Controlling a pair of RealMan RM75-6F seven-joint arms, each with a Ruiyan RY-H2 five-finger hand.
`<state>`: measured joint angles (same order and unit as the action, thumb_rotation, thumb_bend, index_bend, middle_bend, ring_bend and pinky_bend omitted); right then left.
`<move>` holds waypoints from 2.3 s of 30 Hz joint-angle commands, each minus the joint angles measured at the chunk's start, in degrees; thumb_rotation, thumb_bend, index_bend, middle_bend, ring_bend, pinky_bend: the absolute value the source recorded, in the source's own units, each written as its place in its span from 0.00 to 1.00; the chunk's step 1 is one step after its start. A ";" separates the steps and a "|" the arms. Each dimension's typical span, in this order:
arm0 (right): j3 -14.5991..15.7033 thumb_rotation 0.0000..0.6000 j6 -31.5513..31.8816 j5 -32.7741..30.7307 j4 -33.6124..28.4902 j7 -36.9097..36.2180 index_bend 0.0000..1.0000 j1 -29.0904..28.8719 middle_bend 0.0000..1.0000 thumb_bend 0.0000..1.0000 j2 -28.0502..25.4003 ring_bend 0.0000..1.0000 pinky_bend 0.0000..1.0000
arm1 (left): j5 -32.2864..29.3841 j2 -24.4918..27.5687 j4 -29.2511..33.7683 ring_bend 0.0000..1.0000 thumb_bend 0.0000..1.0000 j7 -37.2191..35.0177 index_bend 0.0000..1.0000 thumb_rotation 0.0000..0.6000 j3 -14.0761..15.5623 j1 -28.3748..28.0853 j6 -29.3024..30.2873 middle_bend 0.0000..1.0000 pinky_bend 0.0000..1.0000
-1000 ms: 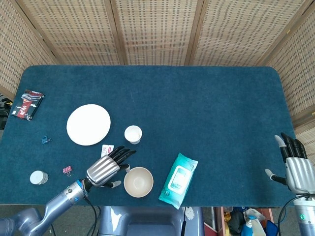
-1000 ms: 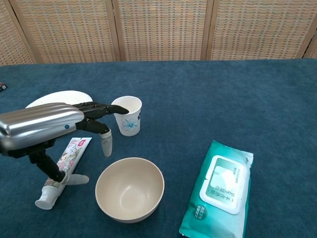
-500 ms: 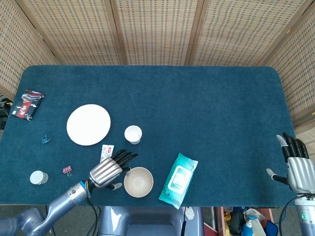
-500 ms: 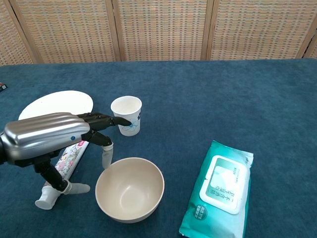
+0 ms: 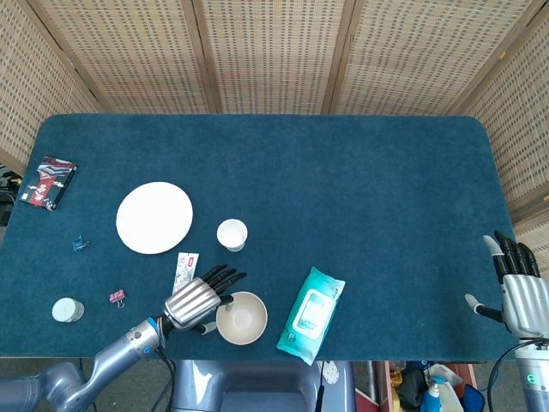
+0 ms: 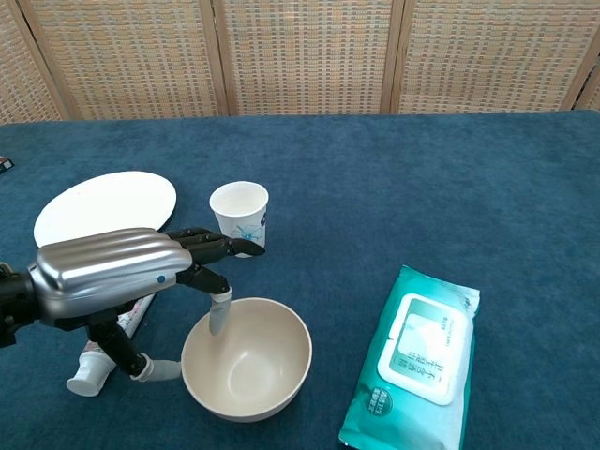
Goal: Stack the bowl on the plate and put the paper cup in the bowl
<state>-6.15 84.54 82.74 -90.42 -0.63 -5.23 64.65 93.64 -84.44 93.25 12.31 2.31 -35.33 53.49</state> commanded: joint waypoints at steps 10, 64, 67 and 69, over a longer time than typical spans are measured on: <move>-0.23 1.00 -0.04 -0.36 0.26 -1.23 0.00 0.13 0.00 0.15 -0.31 0.00 0.00 | -2.70 -3.75 -1.52 0.00 0.28 3.91 0.55 1.00 -0.24 -1.18 -1.96 0.00 0.00; 0.31 1.00 -0.44 0.63 -0.33 -0.43 0.00 -0.12 0.00 0.15 -0.18 0.00 0.00 | -21.53 15.20 -11.09 0.00 0.37 -3.25 0.69 1.00 -10.46 -2.64 -2.12 0.00 0.00; 0.26 1.00 -0.52 0.51 -0.24 -0.49 0.00 -0.16 0.00 0.15 -0.14 0.00 0.00 | -22.80 13.07 -14.64 0.00 0.37 -3.29 0.69 1.00 -9.86 -2.95 -3.78 0.00 0.00; 0.20 1.00 -0.64 0.31 -0.10 -0.74 0.00 -0.18 0.00 0.15 -0.14 0.00 0.00 | -23.59 11.28 -17.33 0.00 0.37 -3.04 0.69 1.00 -9.53 -3.14 -4.56 0.00 0.00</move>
<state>-5.94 83.92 83.07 -90.54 -1.36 -5.40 64.51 71.23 -71.31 78.20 9.41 -7.67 -38.24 50.12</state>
